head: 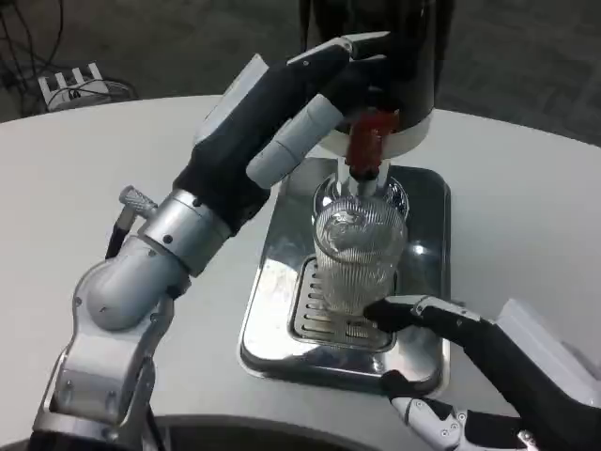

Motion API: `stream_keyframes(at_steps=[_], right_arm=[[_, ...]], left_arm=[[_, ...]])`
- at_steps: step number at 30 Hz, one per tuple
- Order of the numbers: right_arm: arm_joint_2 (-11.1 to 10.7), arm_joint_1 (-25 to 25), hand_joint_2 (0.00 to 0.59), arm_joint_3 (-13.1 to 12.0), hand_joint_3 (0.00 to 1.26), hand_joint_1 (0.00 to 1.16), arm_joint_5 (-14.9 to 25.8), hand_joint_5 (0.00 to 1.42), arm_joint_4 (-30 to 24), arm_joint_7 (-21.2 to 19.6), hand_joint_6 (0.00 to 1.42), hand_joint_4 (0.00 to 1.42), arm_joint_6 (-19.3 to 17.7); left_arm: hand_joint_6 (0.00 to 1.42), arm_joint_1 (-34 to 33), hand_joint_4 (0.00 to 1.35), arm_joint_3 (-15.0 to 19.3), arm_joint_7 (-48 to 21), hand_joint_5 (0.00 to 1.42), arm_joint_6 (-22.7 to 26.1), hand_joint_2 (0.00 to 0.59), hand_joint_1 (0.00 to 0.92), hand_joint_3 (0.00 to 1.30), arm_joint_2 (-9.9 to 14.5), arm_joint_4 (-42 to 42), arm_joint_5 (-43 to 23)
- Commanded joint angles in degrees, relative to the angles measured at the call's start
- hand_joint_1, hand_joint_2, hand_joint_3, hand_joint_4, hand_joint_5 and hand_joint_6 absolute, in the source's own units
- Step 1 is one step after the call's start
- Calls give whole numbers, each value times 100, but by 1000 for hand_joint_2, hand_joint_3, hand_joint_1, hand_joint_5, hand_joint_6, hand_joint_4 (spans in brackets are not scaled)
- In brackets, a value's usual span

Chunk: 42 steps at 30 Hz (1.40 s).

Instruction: Grasp the cup under the faucet to collect the drink, then remove the cup.

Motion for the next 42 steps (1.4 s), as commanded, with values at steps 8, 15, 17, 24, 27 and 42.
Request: stream_keyframes(at_steps=[8,15,17,24,27,42], right_arm=[[43,117,475,5,290,655,36,166,-98,-79,48,276,-98],[32,93,475,0,290,655,42,166,-80,-61,48,276,-98],[33,75,475,-6,290,655,35,166,-75,-66,48,276,-92],[53,45,475,23,290,655,25,166,-55,-77,48,276,-84],[55,25,475,16,290,655,21,166,-41,-84,48,276,-81],[24,-91,475,24,290,655,33,166,33,-47,48,276,-59]], left_arm=[[438,-325,294,-276,-318,414,-396,34,12,325,66,622,394],[431,-325,294,-327,-411,414,-687,28,0,316,209,749,596],[443,-329,294,-345,-415,414,-751,29,0,314,237,777,627],[449,-314,294,-394,-407,414,-983,23,0,313,378,812,796],[450,-320,294,-415,-393,414,-1070,22,0,316,439,796,889],[453,-362,306,-504,-302,419,-1324,15,0,339,738,687,1481]])
